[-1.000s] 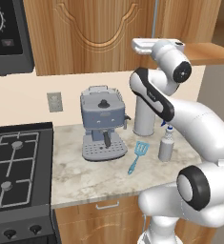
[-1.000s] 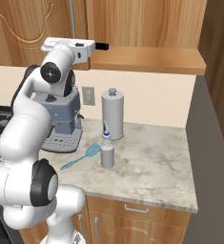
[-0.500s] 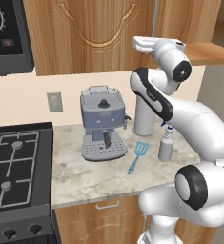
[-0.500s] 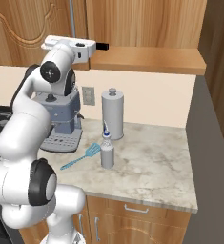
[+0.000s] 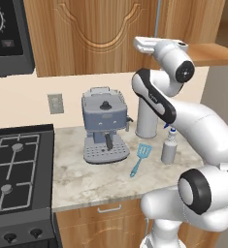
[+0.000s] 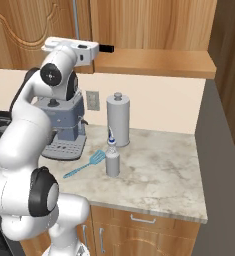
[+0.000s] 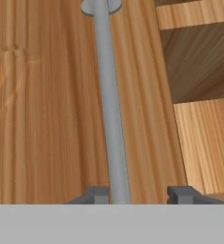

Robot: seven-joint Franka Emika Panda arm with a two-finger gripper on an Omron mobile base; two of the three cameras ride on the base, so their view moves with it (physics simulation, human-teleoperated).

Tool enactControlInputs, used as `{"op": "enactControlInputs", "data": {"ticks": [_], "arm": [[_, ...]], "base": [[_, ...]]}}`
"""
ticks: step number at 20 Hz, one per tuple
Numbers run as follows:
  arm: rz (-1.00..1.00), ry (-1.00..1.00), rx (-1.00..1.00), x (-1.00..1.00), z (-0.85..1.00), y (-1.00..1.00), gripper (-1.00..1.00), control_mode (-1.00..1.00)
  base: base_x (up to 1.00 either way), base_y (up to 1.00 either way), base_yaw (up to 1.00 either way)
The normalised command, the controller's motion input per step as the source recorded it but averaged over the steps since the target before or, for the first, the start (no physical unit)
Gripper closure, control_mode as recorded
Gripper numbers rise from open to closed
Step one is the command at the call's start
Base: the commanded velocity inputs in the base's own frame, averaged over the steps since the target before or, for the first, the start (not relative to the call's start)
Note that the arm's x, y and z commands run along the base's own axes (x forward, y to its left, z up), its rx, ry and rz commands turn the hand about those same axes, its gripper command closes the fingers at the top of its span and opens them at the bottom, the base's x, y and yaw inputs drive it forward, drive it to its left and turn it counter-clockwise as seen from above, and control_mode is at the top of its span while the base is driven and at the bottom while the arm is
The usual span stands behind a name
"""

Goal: Pick the pan from the cabinet and place it on the stove. Then turn on the stove burner for the pan.

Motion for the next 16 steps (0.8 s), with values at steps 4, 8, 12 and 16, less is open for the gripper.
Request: {"op": "enactControlInputs", "data": {"ticks": [4, 8, 12, 16], "arm": [[0.0, 0.07, -0.08, 0.0, -0.21, 0.33, 1.0, -1.0], [0.01, 0.01, -0.02, 0.0, -0.09, 0.41, 1.0, -1.0], [0.01, 0.01, 0.0, 0.05, -0.01, 0.4, 1.0, -1.0], [0.0, 0.02, 0.0, 0.11, 0.0, 0.33, 1.0, -1.0]], "base": [[0.0, 0.0, 0.0], [0.0, 0.0, 0.0], [0.0, 0.0, 0.0], [0.0, 0.0, 0.0]]}}
